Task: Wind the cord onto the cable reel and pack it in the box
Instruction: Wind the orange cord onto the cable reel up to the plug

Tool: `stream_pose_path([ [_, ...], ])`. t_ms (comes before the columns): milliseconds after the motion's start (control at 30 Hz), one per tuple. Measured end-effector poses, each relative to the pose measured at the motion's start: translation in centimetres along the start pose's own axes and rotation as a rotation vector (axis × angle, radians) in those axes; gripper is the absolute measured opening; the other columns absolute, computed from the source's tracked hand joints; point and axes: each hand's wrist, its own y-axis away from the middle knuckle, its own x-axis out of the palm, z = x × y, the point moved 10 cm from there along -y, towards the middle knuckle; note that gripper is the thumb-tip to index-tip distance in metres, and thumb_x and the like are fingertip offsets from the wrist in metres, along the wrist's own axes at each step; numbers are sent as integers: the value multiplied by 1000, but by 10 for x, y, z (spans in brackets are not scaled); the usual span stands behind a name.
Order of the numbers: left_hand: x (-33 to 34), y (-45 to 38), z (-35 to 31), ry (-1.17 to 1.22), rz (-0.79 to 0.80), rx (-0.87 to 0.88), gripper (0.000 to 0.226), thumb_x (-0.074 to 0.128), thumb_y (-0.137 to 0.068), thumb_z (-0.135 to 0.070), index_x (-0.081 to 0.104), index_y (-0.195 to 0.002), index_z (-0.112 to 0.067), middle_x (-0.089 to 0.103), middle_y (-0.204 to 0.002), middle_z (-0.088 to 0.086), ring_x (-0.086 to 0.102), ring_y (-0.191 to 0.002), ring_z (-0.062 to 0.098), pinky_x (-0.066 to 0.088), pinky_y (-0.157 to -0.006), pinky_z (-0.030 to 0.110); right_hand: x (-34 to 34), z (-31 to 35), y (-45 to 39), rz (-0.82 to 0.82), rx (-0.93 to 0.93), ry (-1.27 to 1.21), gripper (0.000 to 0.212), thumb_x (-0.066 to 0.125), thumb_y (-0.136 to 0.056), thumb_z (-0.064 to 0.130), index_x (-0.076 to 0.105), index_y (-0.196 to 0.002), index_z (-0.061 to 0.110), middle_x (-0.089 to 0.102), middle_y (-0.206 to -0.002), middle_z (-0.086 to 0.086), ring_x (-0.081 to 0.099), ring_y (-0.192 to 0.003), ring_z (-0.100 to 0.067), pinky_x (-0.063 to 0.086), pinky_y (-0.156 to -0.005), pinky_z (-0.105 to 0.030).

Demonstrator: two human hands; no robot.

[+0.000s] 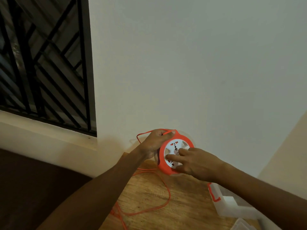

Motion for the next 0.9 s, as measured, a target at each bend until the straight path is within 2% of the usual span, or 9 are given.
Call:
stream_pose_path([
  [100,1,2,-1,-49,40,-21,34,63,-99,-41,71,-121,-17,80,-111,7,78,-97,33,64,-87,50,1,-3,2,54,-12,30,41,88,-67,26,74,-105,22,53,-139,-7,62,-105,-35,60,-71,-47],
  [233,2,4,-6,-88,74,-23,33,64,-99,-40,72,-121,-17,80,-111,8,78,-96,32,65,-84,46,11,-5,-2,155,25,85,51,82,-75,27,64,-122,25,38,-150,-8,54,-111,-38,57,-80,-52],
  [333,3,4,-7,-129,88,-15,38,66,-97,-42,71,-125,-17,79,-112,7,78,-97,31,64,-86,47,14,3,-6,206,50,121,52,78,-79,26,60,-128,28,34,-151,-10,53,-111,-39,54,-85,-54],
  [433,-1,3,-6,-67,63,-10,36,68,-96,-40,71,-124,-18,80,-111,7,78,-98,32,64,-88,48,15,-1,-11,197,155,69,59,61,-94,25,35,-146,27,19,-156,-21,47,-120,-48,44,-99,-58],
  [500,-5,2,-4,-6,35,-7,36,67,-97,-40,71,-124,-17,80,-111,6,78,-97,31,64,-86,46,10,-11,-15,209,242,59,65,54,-97,26,17,-150,31,23,-151,-27,49,-120,-47,43,-101,-55],
  [600,-10,2,0,39,-28,5,30,65,-98,-39,71,-120,-20,80,-108,3,78,-94,26,66,-79,38,10,-27,-19,225,336,42,77,59,-95,27,6,-151,29,49,-137,-20,60,-109,-38,50,-93,-47],
  [667,-11,2,-1,51,-57,24,25,64,-98,-40,70,-116,-24,79,-108,0,79,-92,24,66,-76,36,13,-37,-19,222,412,-18,83,62,-92,33,5,-152,30,54,-136,-14,62,-109,-34,51,-93,-44],
  [733,-13,0,-3,43,-77,35,27,65,-97,-41,70,-118,-25,79,-111,1,79,-94,25,66,-79,38,15,-43,-17,204,491,-125,81,60,-91,42,8,-152,33,51,-142,-8,60,-114,-30,48,-97,-42],
  [900,-19,-4,2,40,-111,27,31,67,-96,-41,73,-118,-20,80,-111,3,78,-96,28,64,-87,45,19,-60,-4,33,778,-523,67,56,-86,55,31,-146,39,58,-135,2,60,-114,-22,50,-93,-36],
])
